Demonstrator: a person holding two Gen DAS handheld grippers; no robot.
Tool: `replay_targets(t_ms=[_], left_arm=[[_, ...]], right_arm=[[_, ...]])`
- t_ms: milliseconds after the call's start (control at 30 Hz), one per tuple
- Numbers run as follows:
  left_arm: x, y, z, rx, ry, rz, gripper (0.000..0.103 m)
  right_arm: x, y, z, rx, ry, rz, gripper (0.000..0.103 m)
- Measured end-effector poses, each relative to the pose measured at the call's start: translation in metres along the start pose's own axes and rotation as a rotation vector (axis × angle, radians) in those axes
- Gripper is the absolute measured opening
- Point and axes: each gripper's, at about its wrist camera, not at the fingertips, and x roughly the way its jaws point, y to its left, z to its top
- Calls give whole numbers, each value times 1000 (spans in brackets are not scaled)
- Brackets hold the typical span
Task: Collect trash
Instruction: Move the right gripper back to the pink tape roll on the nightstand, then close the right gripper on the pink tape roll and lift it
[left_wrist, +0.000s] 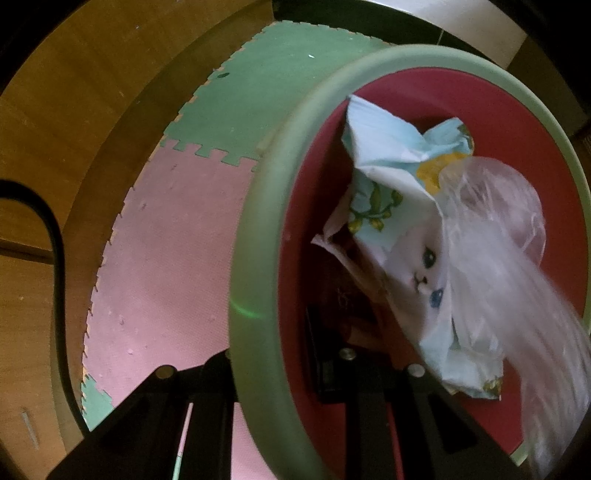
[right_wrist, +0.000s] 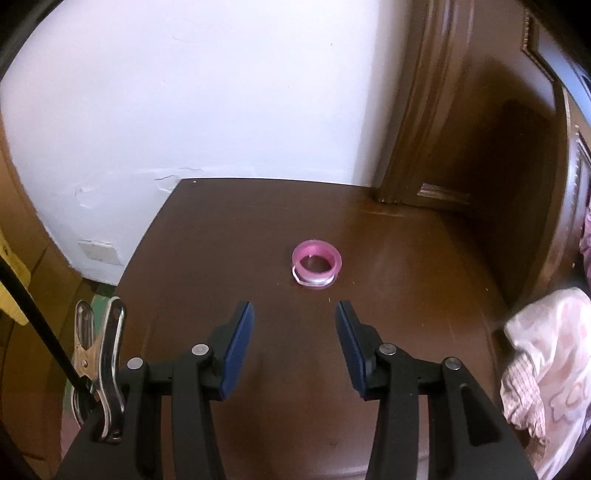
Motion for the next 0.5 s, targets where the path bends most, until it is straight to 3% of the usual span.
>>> replay_targets(t_ms=[133, 500], left_arm=[[0, 1, 0, -8, 0, 2, 18], [0, 2, 1, -18, 4, 9, 19]], right_arm=[[22, 0, 13, 32, 44, 0, 47], [72, -12, 31, 86, 88, -104, 47]])
